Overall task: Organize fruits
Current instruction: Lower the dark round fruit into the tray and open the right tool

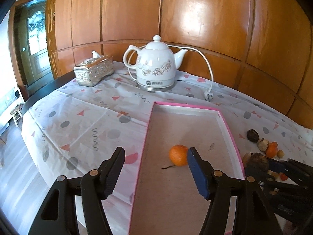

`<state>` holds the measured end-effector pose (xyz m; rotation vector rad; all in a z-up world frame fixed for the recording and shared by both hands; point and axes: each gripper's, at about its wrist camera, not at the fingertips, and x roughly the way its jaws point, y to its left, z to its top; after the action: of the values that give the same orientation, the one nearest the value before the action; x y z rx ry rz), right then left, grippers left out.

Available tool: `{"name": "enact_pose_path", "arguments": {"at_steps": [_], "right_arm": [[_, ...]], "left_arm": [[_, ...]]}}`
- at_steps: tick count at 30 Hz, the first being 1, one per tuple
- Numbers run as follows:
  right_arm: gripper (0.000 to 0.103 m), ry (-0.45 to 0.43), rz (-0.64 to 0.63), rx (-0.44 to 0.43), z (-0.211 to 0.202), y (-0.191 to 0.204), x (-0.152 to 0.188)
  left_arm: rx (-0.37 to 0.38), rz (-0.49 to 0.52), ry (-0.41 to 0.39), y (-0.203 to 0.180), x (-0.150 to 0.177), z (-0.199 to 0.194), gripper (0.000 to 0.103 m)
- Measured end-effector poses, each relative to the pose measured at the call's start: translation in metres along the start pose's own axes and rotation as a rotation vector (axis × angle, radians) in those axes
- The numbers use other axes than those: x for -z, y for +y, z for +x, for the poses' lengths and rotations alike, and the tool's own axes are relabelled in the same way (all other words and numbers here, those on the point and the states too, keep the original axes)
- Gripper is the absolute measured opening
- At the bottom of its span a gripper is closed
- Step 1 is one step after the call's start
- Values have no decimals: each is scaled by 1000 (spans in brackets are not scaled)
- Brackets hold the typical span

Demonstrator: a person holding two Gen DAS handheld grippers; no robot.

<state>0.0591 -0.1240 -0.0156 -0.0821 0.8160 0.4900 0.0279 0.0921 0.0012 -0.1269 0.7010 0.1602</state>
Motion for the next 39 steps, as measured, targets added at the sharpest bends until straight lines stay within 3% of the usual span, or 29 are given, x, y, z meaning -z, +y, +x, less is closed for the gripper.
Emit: {"name": "enact_pose_path", "arguments": {"at_steps": [9, 13, 26, 39], "right_arm": [[51, 112, -51, 8, 66, 37, -25], [60, 96, -44, 24, 68, 40, -23], [60, -33, 100, 72, 10, 0, -10], [60, -82, 204, 175, -32, -52, 19]], "left_arm": [[-13, -9, -17, 11, 1, -5, 67], [-11, -5, -19, 11, 3, -7, 67], [10, 44, -30, -10, 6, -14, 69], [42, 115, -15, -34, 11, -15, 69]]}}
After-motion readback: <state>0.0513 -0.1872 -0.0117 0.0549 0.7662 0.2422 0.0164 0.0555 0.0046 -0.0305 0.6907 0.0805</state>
